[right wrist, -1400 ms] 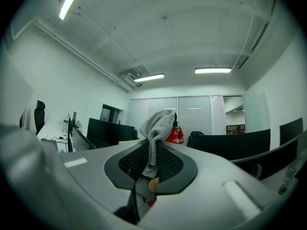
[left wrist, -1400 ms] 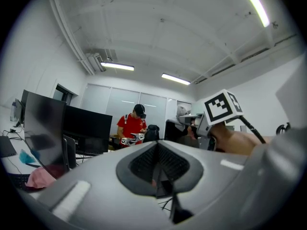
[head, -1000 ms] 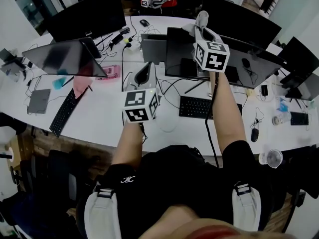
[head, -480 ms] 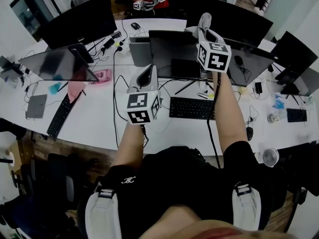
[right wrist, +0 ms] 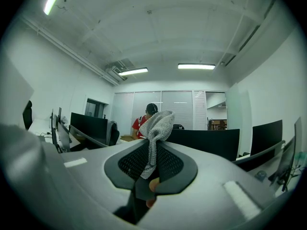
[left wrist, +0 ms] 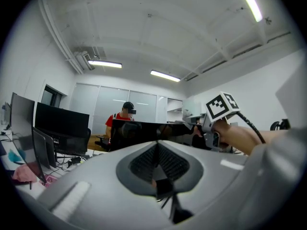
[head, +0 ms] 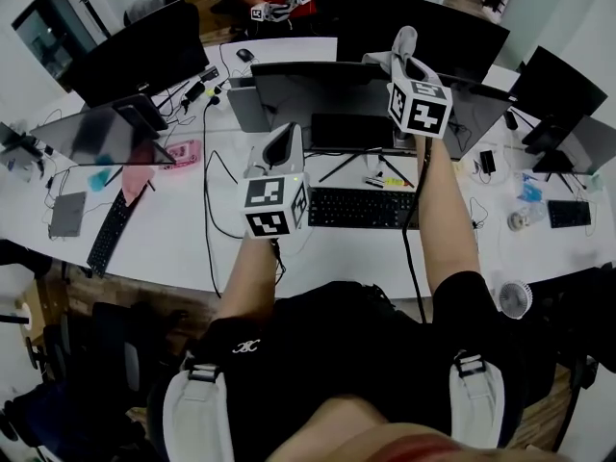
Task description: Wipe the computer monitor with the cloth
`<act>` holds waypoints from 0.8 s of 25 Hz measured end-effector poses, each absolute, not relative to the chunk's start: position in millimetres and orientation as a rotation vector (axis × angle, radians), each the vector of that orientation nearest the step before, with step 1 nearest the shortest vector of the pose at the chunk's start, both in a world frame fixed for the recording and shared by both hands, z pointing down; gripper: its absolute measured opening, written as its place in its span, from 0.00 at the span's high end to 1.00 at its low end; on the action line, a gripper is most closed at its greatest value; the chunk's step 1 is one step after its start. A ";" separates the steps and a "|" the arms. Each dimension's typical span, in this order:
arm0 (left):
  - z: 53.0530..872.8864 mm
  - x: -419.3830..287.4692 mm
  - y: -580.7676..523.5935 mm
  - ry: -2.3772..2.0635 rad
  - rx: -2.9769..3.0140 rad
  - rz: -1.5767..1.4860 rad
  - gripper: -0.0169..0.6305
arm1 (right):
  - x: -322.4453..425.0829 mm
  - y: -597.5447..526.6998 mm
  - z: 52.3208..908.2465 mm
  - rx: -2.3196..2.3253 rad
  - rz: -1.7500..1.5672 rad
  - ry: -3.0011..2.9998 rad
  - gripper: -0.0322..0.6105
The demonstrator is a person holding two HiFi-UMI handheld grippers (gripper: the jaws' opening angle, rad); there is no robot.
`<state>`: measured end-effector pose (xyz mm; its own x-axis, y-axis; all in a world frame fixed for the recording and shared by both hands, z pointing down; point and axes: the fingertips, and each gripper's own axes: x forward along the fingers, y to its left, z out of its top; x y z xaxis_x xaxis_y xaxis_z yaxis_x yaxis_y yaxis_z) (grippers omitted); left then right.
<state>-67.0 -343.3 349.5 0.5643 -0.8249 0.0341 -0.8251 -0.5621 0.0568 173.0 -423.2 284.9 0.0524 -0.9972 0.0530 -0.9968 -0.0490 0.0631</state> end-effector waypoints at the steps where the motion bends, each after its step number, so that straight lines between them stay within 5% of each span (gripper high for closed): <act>1: 349.0 -61.3 -341.6 -1.436 2.719 0.005 0.90 | 180.5 -420.9 285.3 2.220 -0.005 -2.103 0.90; 20: 355.1 50.6 -293.2 -1.447 2.709 0.001 0.90 | 339.8 -366.0 288.6 2.269 -0.047 -1.987 0.90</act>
